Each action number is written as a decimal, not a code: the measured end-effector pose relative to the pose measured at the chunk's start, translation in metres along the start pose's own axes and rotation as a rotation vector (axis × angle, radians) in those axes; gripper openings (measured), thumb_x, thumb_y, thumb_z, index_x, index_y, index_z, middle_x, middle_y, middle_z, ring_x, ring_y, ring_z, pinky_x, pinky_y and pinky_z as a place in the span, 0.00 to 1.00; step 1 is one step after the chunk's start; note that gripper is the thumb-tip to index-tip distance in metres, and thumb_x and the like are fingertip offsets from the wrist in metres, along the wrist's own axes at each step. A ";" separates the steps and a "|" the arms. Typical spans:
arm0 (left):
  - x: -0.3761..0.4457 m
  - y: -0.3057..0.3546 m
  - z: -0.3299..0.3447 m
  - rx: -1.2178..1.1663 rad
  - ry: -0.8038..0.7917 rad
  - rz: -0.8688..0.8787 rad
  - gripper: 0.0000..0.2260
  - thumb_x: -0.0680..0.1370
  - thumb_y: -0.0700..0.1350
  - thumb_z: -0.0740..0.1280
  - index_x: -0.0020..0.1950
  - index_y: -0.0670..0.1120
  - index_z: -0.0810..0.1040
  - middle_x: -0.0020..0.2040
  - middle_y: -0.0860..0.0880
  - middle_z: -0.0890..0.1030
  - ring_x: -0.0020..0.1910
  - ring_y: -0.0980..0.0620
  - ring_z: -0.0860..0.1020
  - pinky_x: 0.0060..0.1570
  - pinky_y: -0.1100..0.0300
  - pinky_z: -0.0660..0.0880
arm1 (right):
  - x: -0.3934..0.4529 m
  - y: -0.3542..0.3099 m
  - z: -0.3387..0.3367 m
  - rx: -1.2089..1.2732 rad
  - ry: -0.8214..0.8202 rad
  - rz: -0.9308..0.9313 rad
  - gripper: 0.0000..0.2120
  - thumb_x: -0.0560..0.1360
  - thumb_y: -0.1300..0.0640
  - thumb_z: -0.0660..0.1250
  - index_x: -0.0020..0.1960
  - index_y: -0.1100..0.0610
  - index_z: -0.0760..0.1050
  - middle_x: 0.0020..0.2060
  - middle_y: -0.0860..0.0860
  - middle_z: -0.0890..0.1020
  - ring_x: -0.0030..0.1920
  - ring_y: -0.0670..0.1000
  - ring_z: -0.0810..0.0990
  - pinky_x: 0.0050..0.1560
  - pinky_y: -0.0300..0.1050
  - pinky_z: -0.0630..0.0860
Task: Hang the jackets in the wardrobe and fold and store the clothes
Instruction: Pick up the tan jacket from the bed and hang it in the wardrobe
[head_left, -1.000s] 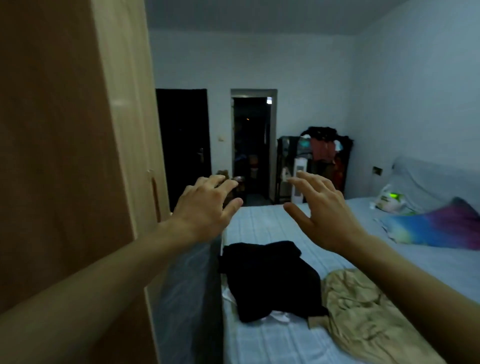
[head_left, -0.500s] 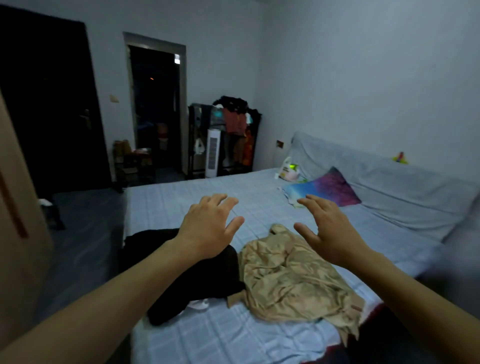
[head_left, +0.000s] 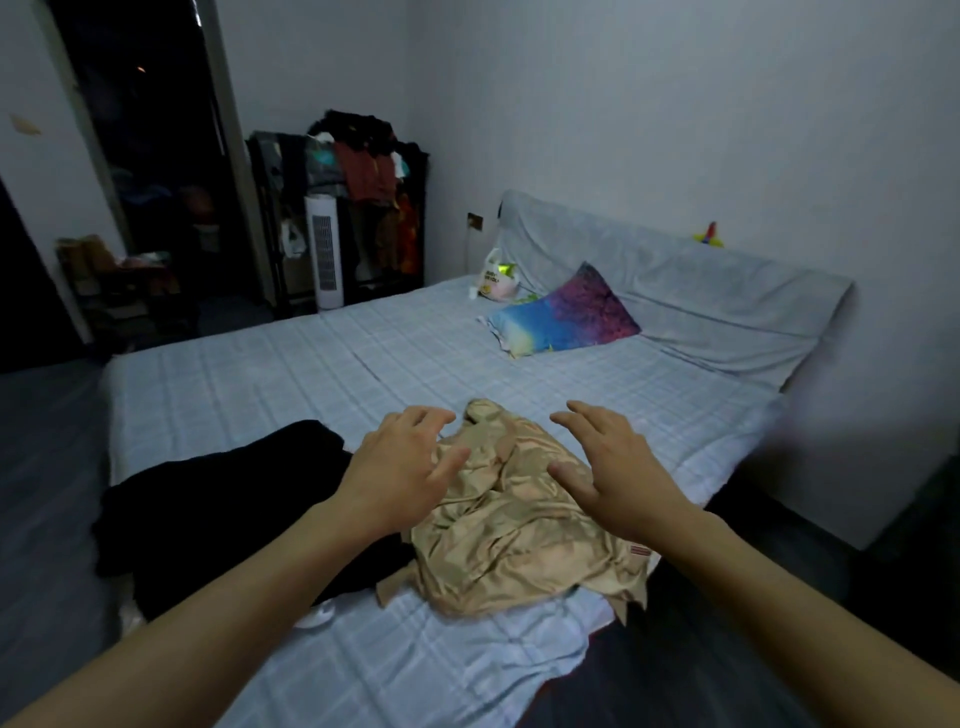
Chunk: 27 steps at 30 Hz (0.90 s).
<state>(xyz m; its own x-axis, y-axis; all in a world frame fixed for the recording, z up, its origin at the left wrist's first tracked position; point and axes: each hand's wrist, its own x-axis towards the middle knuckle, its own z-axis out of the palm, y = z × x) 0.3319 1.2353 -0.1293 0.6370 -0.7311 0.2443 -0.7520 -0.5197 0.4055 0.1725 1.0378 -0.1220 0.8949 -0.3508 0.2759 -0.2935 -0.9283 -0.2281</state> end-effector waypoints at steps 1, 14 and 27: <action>0.011 0.005 0.010 0.004 -0.012 -0.007 0.25 0.81 0.61 0.58 0.73 0.50 0.69 0.72 0.50 0.71 0.70 0.47 0.69 0.68 0.48 0.68 | 0.004 0.013 0.002 0.002 -0.002 -0.003 0.35 0.72 0.32 0.50 0.73 0.50 0.67 0.73 0.53 0.67 0.72 0.56 0.65 0.68 0.58 0.67; 0.126 0.048 0.107 0.123 -0.054 -0.236 0.24 0.81 0.61 0.57 0.74 0.51 0.69 0.72 0.49 0.71 0.70 0.47 0.69 0.67 0.48 0.68 | 0.109 0.162 0.031 0.063 -0.015 -0.175 0.24 0.77 0.47 0.63 0.71 0.53 0.69 0.73 0.54 0.68 0.72 0.57 0.65 0.63 0.55 0.68; 0.186 -0.023 0.179 -0.028 -0.112 -0.456 0.27 0.78 0.64 0.55 0.71 0.50 0.70 0.67 0.47 0.75 0.66 0.45 0.73 0.63 0.46 0.71 | 0.223 0.184 0.116 0.032 -0.175 -0.310 0.27 0.77 0.45 0.65 0.74 0.50 0.66 0.73 0.52 0.67 0.73 0.55 0.62 0.67 0.52 0.65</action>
<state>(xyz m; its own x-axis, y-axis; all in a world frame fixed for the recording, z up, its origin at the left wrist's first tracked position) 0.4376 1.0318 -0.2504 0.8778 -0.4752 -0.0601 -0.3942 -0.7880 0.4730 0.3566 0.8034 -0.2107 0.9846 -0.0243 0.1730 0.0088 -0.9821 -0.1883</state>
